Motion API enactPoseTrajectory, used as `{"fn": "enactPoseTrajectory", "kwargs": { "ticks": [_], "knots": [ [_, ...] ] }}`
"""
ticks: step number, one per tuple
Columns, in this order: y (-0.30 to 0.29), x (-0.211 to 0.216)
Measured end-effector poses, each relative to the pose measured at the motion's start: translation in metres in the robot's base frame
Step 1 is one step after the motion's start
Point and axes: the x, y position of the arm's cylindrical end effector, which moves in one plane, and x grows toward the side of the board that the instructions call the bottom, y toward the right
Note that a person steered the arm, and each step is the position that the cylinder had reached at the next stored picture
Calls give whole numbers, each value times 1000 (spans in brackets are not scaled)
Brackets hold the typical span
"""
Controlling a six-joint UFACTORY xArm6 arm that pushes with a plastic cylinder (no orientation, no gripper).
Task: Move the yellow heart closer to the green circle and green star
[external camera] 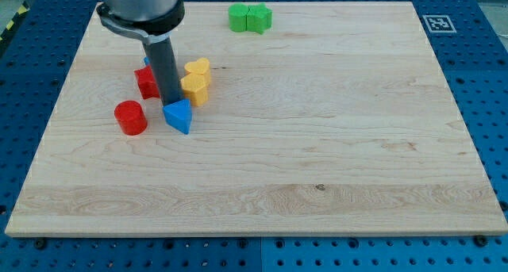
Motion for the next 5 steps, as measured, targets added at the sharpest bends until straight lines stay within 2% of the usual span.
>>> {"fn": "enactPoseTrajectory", "kwargs": {
  "ticks": [1, 4, 5],
  "knots": [
    [3, -29],
    [65, -50],
    [86, -75]
  ]
}}
